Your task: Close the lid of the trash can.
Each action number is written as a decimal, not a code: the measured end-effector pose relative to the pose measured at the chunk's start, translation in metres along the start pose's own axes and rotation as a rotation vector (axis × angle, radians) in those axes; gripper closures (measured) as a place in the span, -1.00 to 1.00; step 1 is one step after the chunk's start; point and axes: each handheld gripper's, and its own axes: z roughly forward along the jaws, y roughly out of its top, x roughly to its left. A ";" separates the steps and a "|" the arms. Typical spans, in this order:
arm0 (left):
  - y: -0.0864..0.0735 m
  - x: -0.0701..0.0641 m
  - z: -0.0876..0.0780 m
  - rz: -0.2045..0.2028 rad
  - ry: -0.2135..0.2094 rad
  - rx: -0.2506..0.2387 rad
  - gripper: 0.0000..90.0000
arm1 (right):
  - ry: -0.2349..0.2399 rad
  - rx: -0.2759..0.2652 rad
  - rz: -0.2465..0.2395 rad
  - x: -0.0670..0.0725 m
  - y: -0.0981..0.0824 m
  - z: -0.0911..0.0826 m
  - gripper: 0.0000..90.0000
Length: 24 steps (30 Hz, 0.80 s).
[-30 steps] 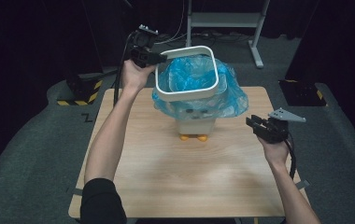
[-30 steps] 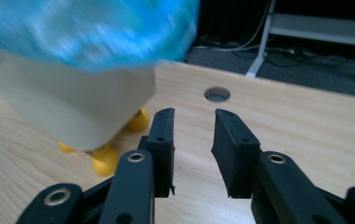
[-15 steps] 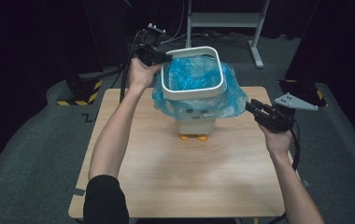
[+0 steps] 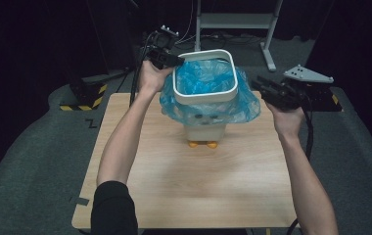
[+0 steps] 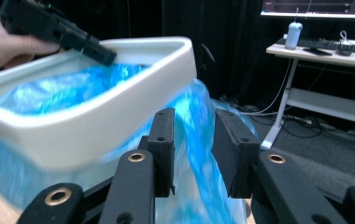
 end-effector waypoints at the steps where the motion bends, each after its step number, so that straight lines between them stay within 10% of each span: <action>1: 0.000 0.000 0.001 -0.003 -0.002 0.000 0.79 | 0.000 -0.004 -0.004 0.000 0.005 0.003 0.52; 10: 0.000 -0.003 0.005 0.003 0.010 -0.015 0.79 | -0.047 -0.005 -0.029 -0.008 0.045 0.034 0.51; 24: 0.004 -0.006 0.008 0.023 0.031 0.006 0.79 | -0.059 0.045 -0.033 -0.005 0.052 0.075 0.49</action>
